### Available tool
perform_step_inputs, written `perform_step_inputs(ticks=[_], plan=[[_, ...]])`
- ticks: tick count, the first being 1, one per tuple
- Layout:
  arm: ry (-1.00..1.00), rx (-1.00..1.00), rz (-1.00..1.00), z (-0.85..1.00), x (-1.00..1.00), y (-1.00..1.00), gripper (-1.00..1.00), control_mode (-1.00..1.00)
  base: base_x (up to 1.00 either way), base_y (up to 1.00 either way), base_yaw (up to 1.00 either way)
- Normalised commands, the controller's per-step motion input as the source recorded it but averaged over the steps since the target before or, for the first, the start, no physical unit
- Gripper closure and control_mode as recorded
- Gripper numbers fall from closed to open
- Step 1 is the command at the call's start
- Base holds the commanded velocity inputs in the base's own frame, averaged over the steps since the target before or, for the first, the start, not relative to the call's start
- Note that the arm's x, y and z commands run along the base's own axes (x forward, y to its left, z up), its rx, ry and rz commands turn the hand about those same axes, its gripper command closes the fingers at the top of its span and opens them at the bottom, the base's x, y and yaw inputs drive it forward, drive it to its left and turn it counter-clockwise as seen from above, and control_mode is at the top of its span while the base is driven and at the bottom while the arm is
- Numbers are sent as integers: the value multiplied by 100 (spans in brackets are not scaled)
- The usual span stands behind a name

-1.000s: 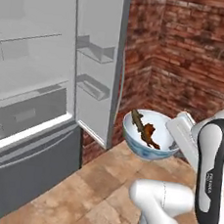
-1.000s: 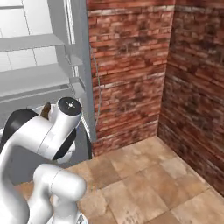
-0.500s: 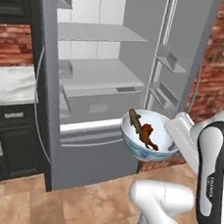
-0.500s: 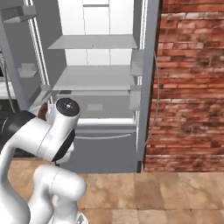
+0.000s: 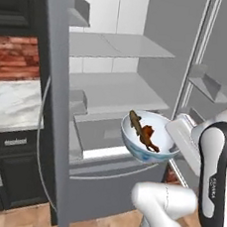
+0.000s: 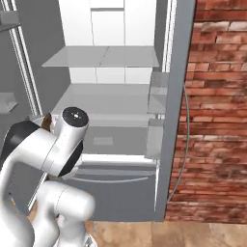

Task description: Place the bowl with the mushroom and squash on the second highest shelf of the fridge. Place the bowl with the fish and chicken drumstick on the top shelf of the fridge.

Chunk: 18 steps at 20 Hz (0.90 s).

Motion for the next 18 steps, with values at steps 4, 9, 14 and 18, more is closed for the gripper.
perform_step_inputs(ticks=[4, 9, 14, 18], plan=[[0, 0, 0, 0, 0, 0, 100, 100, 77, -27, 13], [0, 0, 0, 0, 0, 0, 100, 100, 74, -2, 1], [0, 0, 0, 0, 0, 0, 100, 100, 51, 0, 0], [-14, 0, 0, 44, 0, 0, 100, -100, 1, 0, 0]])
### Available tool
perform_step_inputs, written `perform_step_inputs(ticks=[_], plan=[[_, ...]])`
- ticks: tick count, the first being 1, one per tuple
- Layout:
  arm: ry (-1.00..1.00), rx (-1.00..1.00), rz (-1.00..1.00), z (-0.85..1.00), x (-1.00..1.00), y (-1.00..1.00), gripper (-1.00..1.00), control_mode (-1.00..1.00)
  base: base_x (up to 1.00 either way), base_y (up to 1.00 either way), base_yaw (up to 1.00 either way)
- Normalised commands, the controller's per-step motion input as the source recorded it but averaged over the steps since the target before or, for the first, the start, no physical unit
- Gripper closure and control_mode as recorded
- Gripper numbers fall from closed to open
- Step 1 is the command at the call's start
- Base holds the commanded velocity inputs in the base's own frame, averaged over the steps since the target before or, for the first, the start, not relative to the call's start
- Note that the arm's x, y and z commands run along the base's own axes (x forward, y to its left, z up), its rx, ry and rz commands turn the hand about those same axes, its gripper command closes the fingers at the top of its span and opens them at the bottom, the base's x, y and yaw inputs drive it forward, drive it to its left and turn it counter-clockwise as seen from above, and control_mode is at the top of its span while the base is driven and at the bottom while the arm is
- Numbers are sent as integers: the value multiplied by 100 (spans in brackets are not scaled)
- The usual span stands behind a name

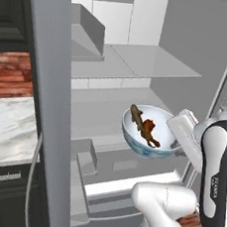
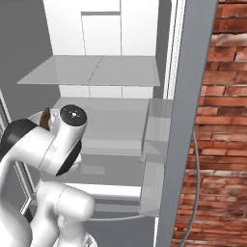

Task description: Place the bowl with the mushroom and squash on the second highest shelf of the fridge. Place the bowl with the fish and chicken drumstick on the top shelf of the fridge.

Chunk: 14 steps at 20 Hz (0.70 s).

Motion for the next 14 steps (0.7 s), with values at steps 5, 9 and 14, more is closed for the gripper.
perform_step_inputs(ticks=[5, 9, 14], plan=[[-37, 0, -5, 100, -5, -9, 100, -100, 0, 0, 0], [-32, 0, -11, 100, 2, -38, 100, -100, 0, 0, 0], [-2, 0, -12, 81, 89, -6, 100, -100, 0, 0, 0]])
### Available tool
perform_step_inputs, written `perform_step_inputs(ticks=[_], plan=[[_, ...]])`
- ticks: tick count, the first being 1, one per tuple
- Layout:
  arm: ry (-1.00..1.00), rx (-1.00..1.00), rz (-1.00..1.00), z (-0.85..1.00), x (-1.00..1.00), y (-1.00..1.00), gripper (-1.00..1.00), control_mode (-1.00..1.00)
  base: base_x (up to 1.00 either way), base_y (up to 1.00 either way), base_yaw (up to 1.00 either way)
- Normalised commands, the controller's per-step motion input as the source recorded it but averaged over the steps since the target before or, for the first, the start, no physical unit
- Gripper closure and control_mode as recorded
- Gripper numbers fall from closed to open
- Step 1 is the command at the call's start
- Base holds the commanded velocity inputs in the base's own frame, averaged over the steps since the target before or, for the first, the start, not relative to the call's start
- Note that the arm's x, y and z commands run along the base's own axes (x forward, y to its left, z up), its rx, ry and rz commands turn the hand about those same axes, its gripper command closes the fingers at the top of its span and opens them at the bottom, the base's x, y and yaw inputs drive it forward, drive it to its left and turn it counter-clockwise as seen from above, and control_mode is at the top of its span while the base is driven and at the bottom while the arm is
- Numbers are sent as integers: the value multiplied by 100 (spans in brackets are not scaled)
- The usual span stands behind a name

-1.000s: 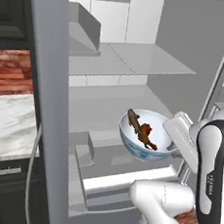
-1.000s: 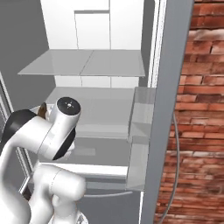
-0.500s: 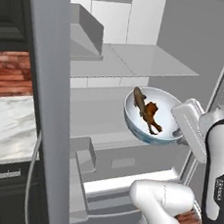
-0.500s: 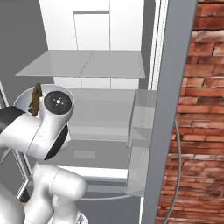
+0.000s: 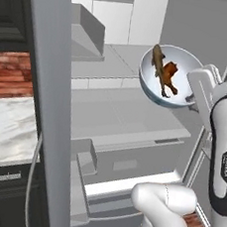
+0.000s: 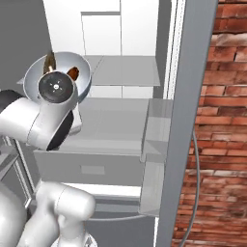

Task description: Place the bowl with the mushroom and squash on the second highest shelf of the fridge. Place the bowl with the fish and chicken drumstick on the top shelf of the fridge.

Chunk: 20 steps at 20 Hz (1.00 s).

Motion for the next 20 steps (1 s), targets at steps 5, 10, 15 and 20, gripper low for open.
perform_step_inputs(ticks=[5, 10, 15, 20], plan=[[2, 0, -7, 23, 100, 17, 100, -100, 0, 0, 0], [5, 0, -11, 3, 100, 34, 100, -100, 0, 0, 0], [4, 0, -13, 2, 100, 25, 100, -100, 0, 0, 0], [6, 0, -10, 5, 100, 1, 100, -100, 0, 0, 0]])
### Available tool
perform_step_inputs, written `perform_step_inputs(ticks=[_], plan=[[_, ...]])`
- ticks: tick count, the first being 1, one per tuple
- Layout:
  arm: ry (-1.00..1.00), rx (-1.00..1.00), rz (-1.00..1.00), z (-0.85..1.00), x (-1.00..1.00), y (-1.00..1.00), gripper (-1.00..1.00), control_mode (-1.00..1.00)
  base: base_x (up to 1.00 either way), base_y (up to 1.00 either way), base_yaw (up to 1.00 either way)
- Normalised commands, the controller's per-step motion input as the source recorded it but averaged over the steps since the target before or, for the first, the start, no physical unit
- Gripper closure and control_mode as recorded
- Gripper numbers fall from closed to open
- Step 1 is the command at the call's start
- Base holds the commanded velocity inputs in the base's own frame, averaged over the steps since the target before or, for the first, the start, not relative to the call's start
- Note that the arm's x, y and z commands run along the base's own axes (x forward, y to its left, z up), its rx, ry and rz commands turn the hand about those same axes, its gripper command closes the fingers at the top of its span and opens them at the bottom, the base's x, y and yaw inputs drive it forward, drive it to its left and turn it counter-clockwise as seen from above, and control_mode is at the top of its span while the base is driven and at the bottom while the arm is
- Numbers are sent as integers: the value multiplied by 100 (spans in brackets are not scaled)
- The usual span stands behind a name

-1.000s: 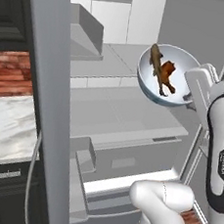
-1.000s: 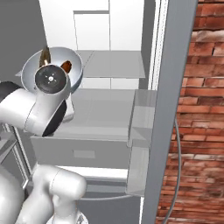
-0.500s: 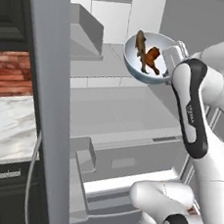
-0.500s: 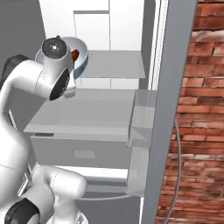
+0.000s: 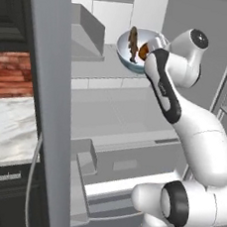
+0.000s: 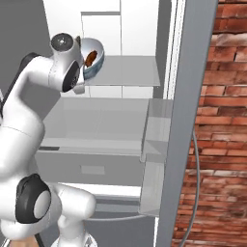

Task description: Place the bowl with the mushroom and squash on the second highest shelf of the fridge. Place the bowl with the fish and chicken drumstick on the top shelf of the fridge.

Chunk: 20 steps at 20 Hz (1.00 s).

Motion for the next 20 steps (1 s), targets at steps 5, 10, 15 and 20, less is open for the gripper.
perform_step_inputs(ticks=[5, 10, 15, 20], plan=[[6, 0, -4, 0, 100, 0, 100, -100, 0, 0, 0], [3, 0, -2, 0, 71, 0, -100, -100, 0, 0, 0], [0, 0, 0, 0, -2, 0, -100, -100, 0, 0, 0], [-6, 0, 0, 53, -76, 0, -100, -100, 0, 0, 0]])
